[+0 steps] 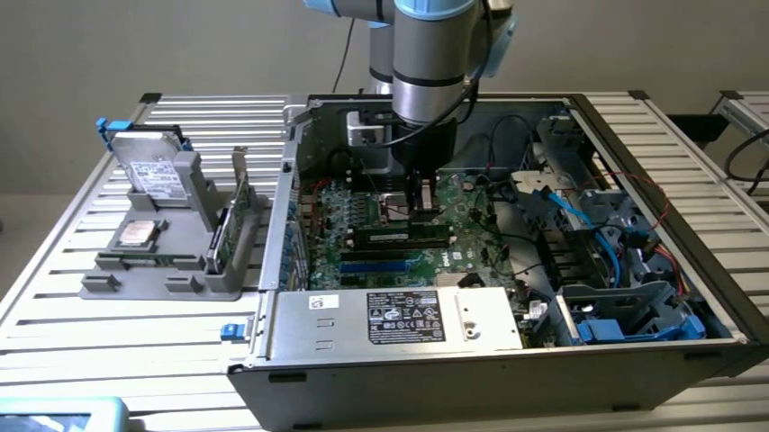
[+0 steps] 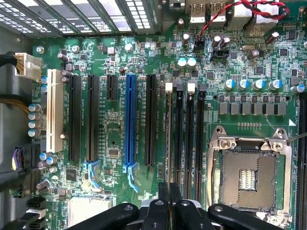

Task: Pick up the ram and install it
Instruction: 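Insert the ram into the slot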

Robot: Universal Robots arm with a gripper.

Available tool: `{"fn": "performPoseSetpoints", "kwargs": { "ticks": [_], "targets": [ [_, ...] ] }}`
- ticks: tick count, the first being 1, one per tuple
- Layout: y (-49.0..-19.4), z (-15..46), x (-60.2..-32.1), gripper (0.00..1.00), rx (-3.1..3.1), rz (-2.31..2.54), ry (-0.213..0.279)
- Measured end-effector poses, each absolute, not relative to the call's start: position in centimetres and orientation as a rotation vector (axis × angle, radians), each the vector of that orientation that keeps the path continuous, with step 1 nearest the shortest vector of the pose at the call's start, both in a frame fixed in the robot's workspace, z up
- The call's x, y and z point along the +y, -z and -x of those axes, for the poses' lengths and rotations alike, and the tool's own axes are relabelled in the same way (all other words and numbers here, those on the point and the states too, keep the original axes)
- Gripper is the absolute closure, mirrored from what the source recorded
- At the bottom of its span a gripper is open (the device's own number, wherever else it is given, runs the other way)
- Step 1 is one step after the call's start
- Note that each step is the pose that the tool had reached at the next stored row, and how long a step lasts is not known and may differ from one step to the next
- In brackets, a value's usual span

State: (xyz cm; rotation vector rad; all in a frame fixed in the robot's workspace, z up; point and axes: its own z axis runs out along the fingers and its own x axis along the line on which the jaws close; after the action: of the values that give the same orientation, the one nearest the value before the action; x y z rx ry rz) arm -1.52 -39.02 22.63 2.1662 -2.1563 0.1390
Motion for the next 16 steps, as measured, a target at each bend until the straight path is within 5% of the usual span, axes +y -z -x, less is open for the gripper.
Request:
{"fn": "performPoseSetpoints", "kwargs": {
  "ticks": [16],
  "targets": [
    [-22.63,1.68,-39.04,0.87,-2.158,-2.168,-0.146]
  ]
}}
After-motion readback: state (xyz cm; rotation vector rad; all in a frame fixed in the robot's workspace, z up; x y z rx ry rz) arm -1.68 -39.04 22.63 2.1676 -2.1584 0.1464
